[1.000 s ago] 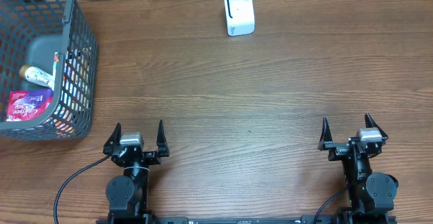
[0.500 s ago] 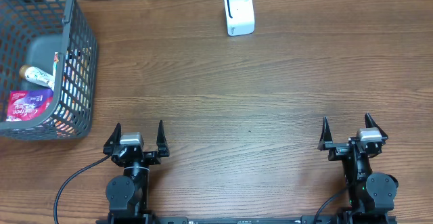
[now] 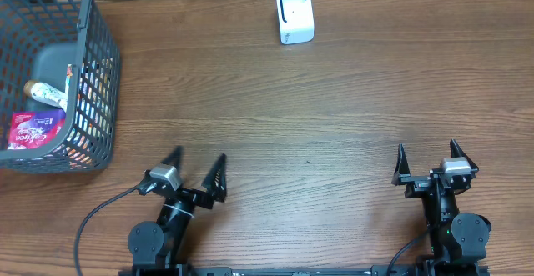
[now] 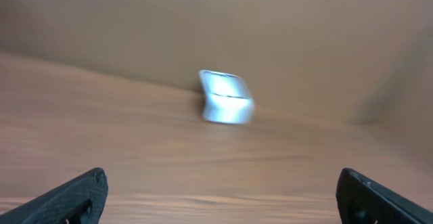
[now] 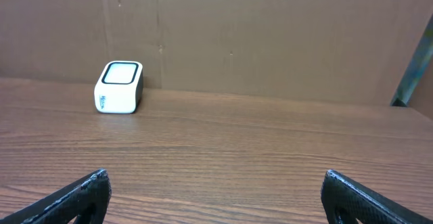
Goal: Scan the item barcode
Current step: 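Move the left gripper over the basket toward the white tube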
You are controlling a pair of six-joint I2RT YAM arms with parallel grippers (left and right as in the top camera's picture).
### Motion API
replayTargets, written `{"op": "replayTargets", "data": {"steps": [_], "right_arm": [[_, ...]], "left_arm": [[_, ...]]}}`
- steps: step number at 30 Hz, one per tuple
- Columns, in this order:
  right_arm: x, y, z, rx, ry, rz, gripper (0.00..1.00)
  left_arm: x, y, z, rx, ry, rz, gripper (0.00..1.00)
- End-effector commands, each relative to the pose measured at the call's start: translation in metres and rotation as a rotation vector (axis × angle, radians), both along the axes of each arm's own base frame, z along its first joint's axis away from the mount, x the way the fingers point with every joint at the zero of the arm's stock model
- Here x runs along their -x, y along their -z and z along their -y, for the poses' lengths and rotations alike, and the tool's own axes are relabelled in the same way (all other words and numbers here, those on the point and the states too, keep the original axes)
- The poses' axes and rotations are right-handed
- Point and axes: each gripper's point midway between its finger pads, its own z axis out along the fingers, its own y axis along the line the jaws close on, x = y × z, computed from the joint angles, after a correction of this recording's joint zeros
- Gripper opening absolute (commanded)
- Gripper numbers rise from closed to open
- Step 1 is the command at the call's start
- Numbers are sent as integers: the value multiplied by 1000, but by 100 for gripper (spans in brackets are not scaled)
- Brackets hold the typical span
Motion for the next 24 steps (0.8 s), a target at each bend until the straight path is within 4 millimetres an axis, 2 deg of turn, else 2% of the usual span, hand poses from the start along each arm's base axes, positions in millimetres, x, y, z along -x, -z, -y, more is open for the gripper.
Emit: {"op": "replayTargets", "data": {"steps": [1, 3, 7, 10, 16, 19, 22, 24], "right_arm": [[0, 2, -1, -3, -3, 3, 100], [0, 2, -1, -3, -3, 3, 100], [0, 2, -1, -3, -2, 3, 100], [0, 2, -1, -3, -2, 3, 100], [0, 2, -1, -3, -2, 3, 100], [0, 2, -1, -3, -3, 3, 100], [0, 2, -1, -3, -2, 3, 100], [0, 2, -1, -3, -2, 3, 100]], "left_arm": [[31, -11, 54, 427, 376, -186, 100], [40, -25, 63, 458, 462, -164, 100], [64, -68, 74, 365, 593, 43, 100], [72, -98, 71, 276, 573, 201, 100], [72, -144, 58, 58, 417, 328, 100], [63, -171, 41, -68, 260, 309, 100], [44, -196, -2, -77, -21, 138, 100], [40, -213, -16, -81, -101, 55, 100]]}}
